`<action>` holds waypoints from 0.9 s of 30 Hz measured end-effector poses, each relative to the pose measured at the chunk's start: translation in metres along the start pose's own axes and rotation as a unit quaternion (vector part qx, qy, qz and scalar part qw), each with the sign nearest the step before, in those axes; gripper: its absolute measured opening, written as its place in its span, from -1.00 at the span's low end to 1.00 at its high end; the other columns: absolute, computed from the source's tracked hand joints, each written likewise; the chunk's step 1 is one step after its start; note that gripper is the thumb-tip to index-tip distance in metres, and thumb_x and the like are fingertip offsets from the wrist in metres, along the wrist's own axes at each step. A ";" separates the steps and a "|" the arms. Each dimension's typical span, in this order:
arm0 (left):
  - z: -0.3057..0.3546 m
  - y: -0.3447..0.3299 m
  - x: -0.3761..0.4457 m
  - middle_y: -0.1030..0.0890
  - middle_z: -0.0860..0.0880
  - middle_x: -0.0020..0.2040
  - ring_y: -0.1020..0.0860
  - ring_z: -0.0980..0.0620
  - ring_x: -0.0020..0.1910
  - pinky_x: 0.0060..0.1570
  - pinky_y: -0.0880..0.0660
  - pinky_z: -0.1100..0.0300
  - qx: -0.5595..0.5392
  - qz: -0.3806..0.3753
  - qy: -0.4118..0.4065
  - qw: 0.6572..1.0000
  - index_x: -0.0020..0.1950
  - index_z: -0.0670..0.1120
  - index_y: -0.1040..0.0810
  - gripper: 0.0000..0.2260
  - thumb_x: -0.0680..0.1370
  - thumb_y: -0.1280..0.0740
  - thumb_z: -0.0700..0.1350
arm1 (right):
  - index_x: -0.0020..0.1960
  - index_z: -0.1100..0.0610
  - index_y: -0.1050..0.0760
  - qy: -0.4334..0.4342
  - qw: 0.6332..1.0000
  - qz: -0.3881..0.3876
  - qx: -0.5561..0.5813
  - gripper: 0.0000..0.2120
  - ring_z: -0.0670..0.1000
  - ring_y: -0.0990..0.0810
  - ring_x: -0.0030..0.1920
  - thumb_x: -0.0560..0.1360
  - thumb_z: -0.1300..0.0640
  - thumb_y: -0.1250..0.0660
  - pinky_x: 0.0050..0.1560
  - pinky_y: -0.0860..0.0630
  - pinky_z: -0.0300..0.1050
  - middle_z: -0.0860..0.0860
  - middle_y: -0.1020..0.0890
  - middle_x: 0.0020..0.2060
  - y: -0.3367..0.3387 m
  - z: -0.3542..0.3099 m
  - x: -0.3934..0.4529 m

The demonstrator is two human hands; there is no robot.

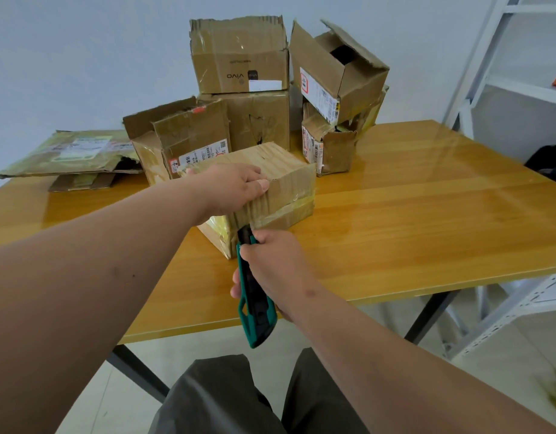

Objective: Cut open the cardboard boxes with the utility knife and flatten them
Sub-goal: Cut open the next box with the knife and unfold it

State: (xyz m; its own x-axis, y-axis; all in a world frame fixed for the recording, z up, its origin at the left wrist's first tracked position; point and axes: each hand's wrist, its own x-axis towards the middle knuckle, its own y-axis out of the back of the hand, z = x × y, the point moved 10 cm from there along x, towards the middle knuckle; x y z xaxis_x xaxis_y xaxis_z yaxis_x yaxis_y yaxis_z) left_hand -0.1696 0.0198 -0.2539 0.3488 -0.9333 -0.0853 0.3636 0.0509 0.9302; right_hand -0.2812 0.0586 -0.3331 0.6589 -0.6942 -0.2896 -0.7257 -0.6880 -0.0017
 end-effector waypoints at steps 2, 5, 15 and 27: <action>0.000 0.000 0.000 -0.22 0.21 0.52 -0.15 -0.03 0.51 0.44 0.00 -0.30 -0.008 0.000 0.002 1.000 0.47 0.10 -0.36 -0.59 0.65 -0.06 0.15 | 0.09 0.27 -0.50 0.005 1.000 -0.012 -0.002 -0.80 0.07 -0.56 -0.56 0.55 0.35 -0.15 -0.57 -0.48 -0.21 0.19 -0.55 -0.39 0.000 0.000 -0.003; 0.000 0.000 0.000 -0.24 0.22 0.51 -0.16 -0.03 0.51 0.44 0.01 -0.30 -0.025 0.003 0.006 1.000 0.44 0.10 -0.40 -0.61 0.65 -0.08 0.15 | 0.09 0.27 -0.51 0.013 1.000 -0.028 0.004 -0.79 0.08 -0.57 -0.54 0.54 0.36 -0.15 -0.54 -0.51 -0.19 0.18 -0.56 -0.41 0.000 0.000 -0.007; -0.002 0.007 -0.008 -0.58 0.08 0.13 -0.50 0.06 0.12 0.13 -0.44 0.10 -0.179 -0.024 -0.004 0.984 0.15 0.09 -0.56 -0.80 0.55 -0.35 0.08 | 0.15 0.23 -0.52 0.056 0.995 -0.067 -0.053 -0.79 0.06 -0.58 -0.48 0.58 0.31 -0.17 -0.44 -0.55 -0.16 0.20 -0.59 -0.34 0.007 -0.008 -0.014; -0.027 0.024 -0.026 -0.36 0.28 0.42 -0.32 0.11 0.41 0.37 -0.20 0.08 0.074 -0.044 -0.049 0.995 0.36 0.34 -0.39 -0.61 0.54 -0.32 0.14 | 0.08 0.11 -0.50 0.043 0.998 -0.055 0.007 -0.86 0.07 -0.60 -0.46 0.60 0.26 -0.22 -0.40 -0.57 -0.13 0.17 -0.63 -0.38 0.027 -0.008 -0.003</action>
State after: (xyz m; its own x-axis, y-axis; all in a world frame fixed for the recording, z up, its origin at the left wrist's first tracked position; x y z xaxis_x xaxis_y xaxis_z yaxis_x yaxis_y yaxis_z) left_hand -0.1467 0.0545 -0.2385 0.2329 -0.9622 -0.1409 0.2552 -0.0793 0.9636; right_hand -0.3009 0.0408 -0.3249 0.7488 -0.6309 -0.2030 -0.6505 -0.7583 -0.0431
